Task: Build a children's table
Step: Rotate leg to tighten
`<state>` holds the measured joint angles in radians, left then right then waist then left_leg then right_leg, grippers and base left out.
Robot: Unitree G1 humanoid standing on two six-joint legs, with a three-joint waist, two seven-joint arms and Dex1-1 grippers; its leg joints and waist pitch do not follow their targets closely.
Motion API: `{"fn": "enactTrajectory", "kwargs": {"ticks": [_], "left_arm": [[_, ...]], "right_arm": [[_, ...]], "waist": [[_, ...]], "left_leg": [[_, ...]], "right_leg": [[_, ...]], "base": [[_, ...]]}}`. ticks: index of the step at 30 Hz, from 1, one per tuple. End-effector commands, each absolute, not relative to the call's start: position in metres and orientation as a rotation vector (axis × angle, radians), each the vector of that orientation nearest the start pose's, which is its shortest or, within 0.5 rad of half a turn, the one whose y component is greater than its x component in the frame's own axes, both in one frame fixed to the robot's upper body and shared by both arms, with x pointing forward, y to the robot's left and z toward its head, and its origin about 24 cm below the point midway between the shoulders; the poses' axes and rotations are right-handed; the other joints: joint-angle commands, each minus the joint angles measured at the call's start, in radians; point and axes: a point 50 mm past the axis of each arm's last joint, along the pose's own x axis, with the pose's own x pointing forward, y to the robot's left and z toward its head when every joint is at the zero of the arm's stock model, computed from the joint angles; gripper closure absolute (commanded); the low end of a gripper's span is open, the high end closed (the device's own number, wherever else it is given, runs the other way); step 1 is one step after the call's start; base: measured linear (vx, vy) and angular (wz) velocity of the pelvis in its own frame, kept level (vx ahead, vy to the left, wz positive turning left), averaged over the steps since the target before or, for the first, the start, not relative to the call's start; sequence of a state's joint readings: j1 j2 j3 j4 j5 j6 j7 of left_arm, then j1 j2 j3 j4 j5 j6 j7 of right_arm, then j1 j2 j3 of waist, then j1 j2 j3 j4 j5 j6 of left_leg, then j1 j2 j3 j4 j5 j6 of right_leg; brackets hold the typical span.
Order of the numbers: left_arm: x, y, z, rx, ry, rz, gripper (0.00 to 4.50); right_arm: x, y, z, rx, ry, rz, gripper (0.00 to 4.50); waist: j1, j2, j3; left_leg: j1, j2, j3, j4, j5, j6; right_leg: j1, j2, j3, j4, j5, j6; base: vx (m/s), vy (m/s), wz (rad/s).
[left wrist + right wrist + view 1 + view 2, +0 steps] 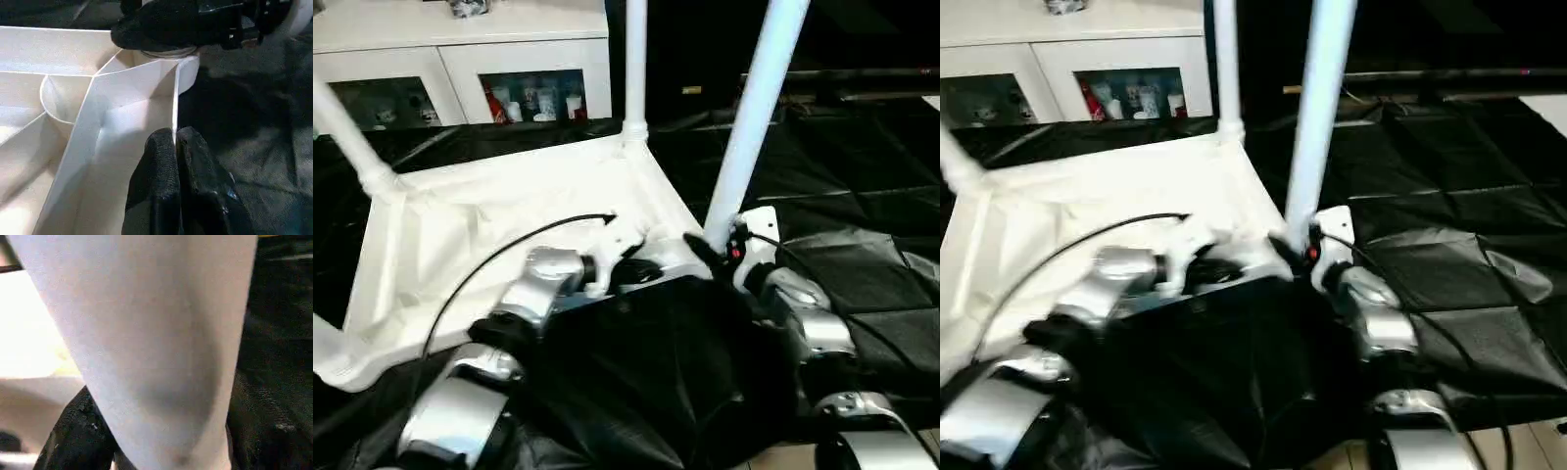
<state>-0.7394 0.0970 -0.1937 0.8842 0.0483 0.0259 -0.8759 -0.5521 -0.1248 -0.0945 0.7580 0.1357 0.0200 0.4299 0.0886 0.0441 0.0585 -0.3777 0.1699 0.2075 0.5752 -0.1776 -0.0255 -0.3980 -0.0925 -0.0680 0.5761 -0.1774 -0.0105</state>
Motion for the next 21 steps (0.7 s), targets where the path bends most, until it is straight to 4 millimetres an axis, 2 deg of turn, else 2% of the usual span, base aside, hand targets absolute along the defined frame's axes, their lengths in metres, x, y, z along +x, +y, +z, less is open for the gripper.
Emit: {"fn": "enactTrajectory", "kwargs": {"ticks": [1,2,3,5,6,7,8,10,12,13,16,17,19,21], "left_arm": [[0.346,0.057,0.05,0.203,0.302,-1.044,4.5],[0.346,0.054,0.051,0.2,0.297,-1.053,4.5],[0.345,0.053,0.051,0.198,0.295,-1.064,4.5],[0.343,0.053,0.051,0.204,0.29,-1.091,4.5],[0.343,0.053,0.051,0.207,0.288,-1.099,4.5],[0.342,0.055,0.05,0.21,0.288,-1.115,4.5],[0.341,0.058,0.05,0.215,0.289,-1.131,4.5],[0.34,0.062,0.05,0.219,0.286,-1.148,4.5],[0.34,0.066,0.051,0.218,0.281,-1.164,4.5],[0.339,0.068,0.051,0.217,0.279,-1.172,4.5],[0.336,0.077,0.053,0.222,0.279,-1.239,4.5],[0.334,0.082,0.053,0.227,0.284,-1.268,4.5],[0.332,0.086,0.053,0.24,0.294,-1.302,4.5],[0.329,0.091,0.053,0.246,0.304,-1.348,4.5]], "right_arm": [[0.324,-0.128,-0.008,0.106,0.402,0.434,1.96],[0.324,-0.121,-0.006,0.102,0.387,0.461,1.96],[0.325,-0.117,-0.003,0.119,0.368,0.479,1.61],[0.326,-0.111,0.003,0.133,0.331,0.515,1.26],[0.327,-0.109,0.005,0.134,0.32,0.522,1.24],[0.328,-0.107,0.007,0.135,0.311,0.541,1.24],[0.328,-0.106,0.01,0.13,0.297,0.569,1.06],[0.328,-0.106,0.013,0.122,0.283,0.613,0.82],[0.327,-0.108,0.016,0.115,0.271,0.666,0.77],[0.326,-0.11,0.017,0.11,0.267,0.691,0.77],[0.324,-0.119,0.023,0.07,0.254,0.811,0.77],[0.323,-0.124,0.025,0.052,0.256,0.86,0.77],[0.322,-0.13,0.028,0.02,0.262,0.916,0.77],[0.321,-0.137,0.031,-0.006,0.271,0.969,0.77]], "waist": [[-0.007,-0.017,-0.04],[-0.007,-0.017,-0.039],[-0.006,-0.017,-0.039],[-0.006,-0.015,-0.04],[-0.006,-0.015,-0.04],[-0.005,-0.008,-0.043],[-0.007,-0.012,-0.042],[-0.005,-0.008,-0.044],[-0.003,-0.009,-0.043],[-0.002,-0.01,-0.043],[0.003,-0.012,-0.044],[0.007,-0.008,-0.044],[0.007,-0.007,-0.048],[0.009,-0.004,-0.051]], "left_leg": [[0.029,0.066,-0.04,-0.089,-0.365,0.005],[0.027,0.066,-0.041,-0.09,-0.371,0.006],[0.025,0.066,-0.044,-0.091,-0.372,0.01],[0.025,0.066,-0.043,-0.091,-0.371,0.014],[0.025,0.066,-0.043,-0.092,-0.367,0.014],[0.025,0.066,-0.044,-0.091,-0.368,0.013],[0.023,0.066,-0.043,-0.092,-0.37,0.014],[0.024,0.066,-0.042,-0.092,-0.369,0.014],[0.019,0.066,-0.04,-0.091,-0.341,0.023],[0.02,0.066,-0.039,-0.091,-0.338,0.027],[0.011,0.066,-0.035,-0.087,-0.288,0.055],[0.013,0.066,-0.034,-0.084,-0.272,0.066],[0.01,0.067,-0.032,-0.08,-0.239,0.075],[0.01,0.069,-0.031,-0.076,-0.199,0.089]], "right_leg": [[0.018,-0.076,0.047,-0.093,-0.458,-0.156],[0.019,-0.078,0.048,-0.094,-0.466,-0.149],[0.021,-0.08,0.048,-0.095,-0.476,-0.142],[0.02,-0.08,0.05,-0.097,-0.47,-0.138],[0.021,-0.079,0.049,-0.095,-0.458,-0.141],[0.021,-0.079,0.049,-0.094,-0.452,-0.144],[0.023,-0.078,0.048,-0.093,-0.443,-0.148],[0.022,-0.079,0.049,-0.093,-0.43,-0.153],[0.028,-0.078,0.049,-0.086,-0.378,-0.171],[0.029,-0.077,0.048,-0.087,-0.373,-0.174],[0.038,-0.076,0.046,-0.079,-0.321,-0.192],[0.037,-0.077,0.045,-0.078,-0.313,-0.196],[0.041,-0.075,0.043,-0.072,-0.275,-0.21],[0.042,-0.073,0.04,-0.063,-0.199,-0.238]], "base": [[0.0,0.0,0.0],[0.0,0.0,0.0],[0.0,0.0,0.0],[0.0,0.0,0.0],[0.0,0.0,0.0],[0.0,0.0,0.0],[0.0,0.0,0.0],[0.0,0.0,0.0],[0.0,0.0,0.0],[0.0,0.0,0.0],[0.0,0.0,0.0],[0.0,0.0,0.0],[0.0,0.0,0.0],[0.0,0.0,0.0]]}}
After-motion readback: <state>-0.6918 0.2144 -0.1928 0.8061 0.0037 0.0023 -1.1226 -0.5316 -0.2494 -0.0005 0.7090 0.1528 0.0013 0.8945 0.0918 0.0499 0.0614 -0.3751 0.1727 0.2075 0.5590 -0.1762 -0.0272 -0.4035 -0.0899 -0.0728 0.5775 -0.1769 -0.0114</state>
